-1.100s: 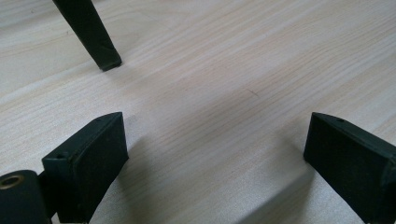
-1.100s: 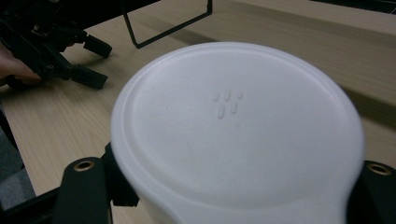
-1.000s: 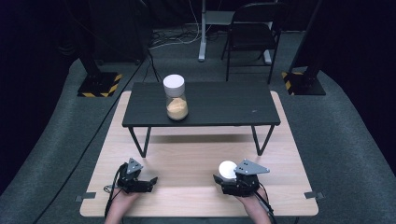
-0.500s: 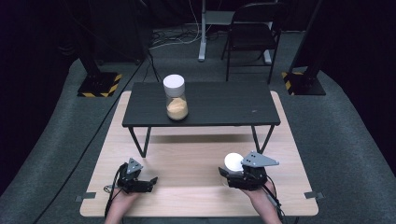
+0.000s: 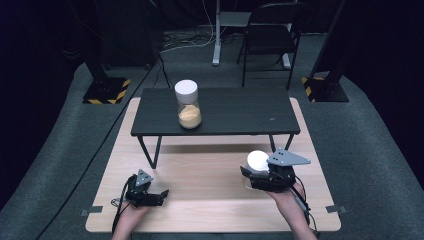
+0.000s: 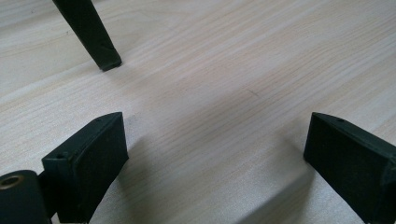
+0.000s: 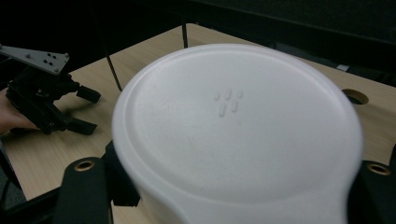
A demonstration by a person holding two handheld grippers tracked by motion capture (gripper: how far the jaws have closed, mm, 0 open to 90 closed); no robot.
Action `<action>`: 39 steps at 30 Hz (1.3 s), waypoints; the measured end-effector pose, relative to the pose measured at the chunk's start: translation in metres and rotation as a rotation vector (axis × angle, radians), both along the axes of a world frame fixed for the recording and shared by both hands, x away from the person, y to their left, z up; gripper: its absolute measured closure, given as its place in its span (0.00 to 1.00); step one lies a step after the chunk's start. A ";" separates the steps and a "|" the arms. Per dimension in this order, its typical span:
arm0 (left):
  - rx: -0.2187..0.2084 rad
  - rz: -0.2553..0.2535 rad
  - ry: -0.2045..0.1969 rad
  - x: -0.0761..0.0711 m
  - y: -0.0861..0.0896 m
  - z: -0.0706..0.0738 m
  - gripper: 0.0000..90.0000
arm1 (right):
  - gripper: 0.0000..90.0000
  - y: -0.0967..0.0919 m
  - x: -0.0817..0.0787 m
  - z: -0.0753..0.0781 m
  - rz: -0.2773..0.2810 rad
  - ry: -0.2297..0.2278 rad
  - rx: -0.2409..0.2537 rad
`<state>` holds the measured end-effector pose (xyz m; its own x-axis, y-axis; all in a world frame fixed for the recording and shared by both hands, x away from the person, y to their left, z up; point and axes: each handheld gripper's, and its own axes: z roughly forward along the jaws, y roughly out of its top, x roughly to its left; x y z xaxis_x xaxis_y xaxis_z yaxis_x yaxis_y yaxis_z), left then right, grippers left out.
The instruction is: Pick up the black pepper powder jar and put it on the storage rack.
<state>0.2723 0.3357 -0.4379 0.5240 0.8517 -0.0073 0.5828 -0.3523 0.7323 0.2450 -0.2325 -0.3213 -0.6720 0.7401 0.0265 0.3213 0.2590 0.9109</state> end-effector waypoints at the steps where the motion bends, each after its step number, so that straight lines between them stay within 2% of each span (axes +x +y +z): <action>1: 0.000 0.000 0.000 0.000 0.000 0.000 0.06 | 0.33 -0.001 0.000 0.003 -0.002 -0.004 0.001; 20: 0.003 -0.002 0.001 0.000 0.000 0.000 0.06 | 0.33 0.000 0.014 0.041 -0.013 -0.023 -0.018; 39: 0.003 -0.002 0.001 0.000 0.000 0.000 0.06 | 0.33 -0.002 0.026 0.071 -0.020 -0.034 -0.010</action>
